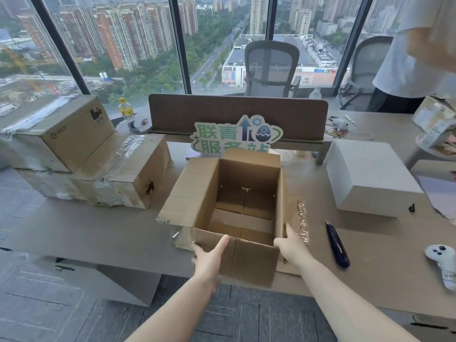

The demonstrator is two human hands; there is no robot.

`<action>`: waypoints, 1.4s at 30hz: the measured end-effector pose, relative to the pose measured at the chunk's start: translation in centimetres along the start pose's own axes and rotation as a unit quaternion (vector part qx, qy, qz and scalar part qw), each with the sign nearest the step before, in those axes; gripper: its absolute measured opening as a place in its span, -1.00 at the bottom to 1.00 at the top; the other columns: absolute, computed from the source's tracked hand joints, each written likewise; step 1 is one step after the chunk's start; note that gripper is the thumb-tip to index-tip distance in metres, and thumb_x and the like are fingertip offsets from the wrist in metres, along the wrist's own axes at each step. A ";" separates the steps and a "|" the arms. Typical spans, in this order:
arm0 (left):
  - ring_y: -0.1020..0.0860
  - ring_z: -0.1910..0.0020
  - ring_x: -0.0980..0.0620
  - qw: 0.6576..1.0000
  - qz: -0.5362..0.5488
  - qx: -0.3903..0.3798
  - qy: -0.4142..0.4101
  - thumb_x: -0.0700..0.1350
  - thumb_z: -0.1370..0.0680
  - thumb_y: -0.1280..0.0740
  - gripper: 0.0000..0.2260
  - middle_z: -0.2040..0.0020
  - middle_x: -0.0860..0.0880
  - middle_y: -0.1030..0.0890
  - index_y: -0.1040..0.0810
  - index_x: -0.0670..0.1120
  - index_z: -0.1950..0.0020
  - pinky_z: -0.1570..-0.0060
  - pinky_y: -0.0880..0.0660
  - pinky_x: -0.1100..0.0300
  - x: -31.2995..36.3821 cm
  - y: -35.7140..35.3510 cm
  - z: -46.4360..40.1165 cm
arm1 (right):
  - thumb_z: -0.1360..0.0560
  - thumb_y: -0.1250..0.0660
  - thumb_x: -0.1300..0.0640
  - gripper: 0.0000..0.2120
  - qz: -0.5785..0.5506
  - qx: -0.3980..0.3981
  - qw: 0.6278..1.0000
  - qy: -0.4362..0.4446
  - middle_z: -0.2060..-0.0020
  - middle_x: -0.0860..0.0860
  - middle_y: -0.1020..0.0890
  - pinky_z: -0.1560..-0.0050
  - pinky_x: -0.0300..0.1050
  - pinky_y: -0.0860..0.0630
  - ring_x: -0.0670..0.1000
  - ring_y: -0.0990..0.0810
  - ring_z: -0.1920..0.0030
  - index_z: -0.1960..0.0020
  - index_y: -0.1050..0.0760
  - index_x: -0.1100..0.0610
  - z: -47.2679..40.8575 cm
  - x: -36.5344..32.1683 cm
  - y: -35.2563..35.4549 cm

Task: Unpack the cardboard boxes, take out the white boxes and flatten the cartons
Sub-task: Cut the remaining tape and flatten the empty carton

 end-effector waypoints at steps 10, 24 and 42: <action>-0.35 -0.38 -0.28 0.999 0.020 -0.013 -0.043 0.29 -0.30 -0.51 0.07 -0.60 0.11 -0.03 0.22 0.36 -0.52 0.15 -0.53 -0.05 3.2 -2.1 -0.1 | -0.56 -0.14 0.25 -0.47 -0.081 -0.020 0.994 0.073 0.00 -0.11 -0.56 -0.02 -0.07 -0.50 0.02 -0.51 0.00 -0.51 -0.27 0.00 3.4 -0.4 -1.1; -0.57 -0.14 -0.15 0.990 0.056 -0.112 -0.066 0.20 -0.33 -0.36 -0.58 -0.23 -0.01 -0.59 -0.45 0.27 -0.19 0.05 -0.52 0.00 9.0 -3.9 0.6 | -0.57 -0.21 -0.23 -0.46 -0.007 -0.066 0.966 0.248 -0.39 -0.24 -0.44 -0.45 -0.19 -0.25 -0.22 -0.36 -0.41 -0.51 -0.30 -0.13 5.5 -4.9 0.7; -0.56 0.41 -0.07 0.967 0.063 -0.236 -0.066 -0.06 -0.26 -0.50 -0.25 0.20 -0.15 -0.54 -0.27 0.15 -0.39 0.33 -0.55 0.09 9.4 -5.1 3.1 | -0.40 -0.37 -0.26 -0.29 0.006 -0.093 0.947 0.308 -0.10 -0.23 -0.66 -0.25 -0.20 -0.48 -0.25 -0.60 -0.11 -0.51 -0.24 -0.23 6.5 -3.9 -0.9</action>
Point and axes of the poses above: each hand's wrist, its own z-axis away from the middle knuckle, its own y-axis out of the back of the hand, x = y × z, the point moved 1 cm from there along -z, towards the middle knuckle
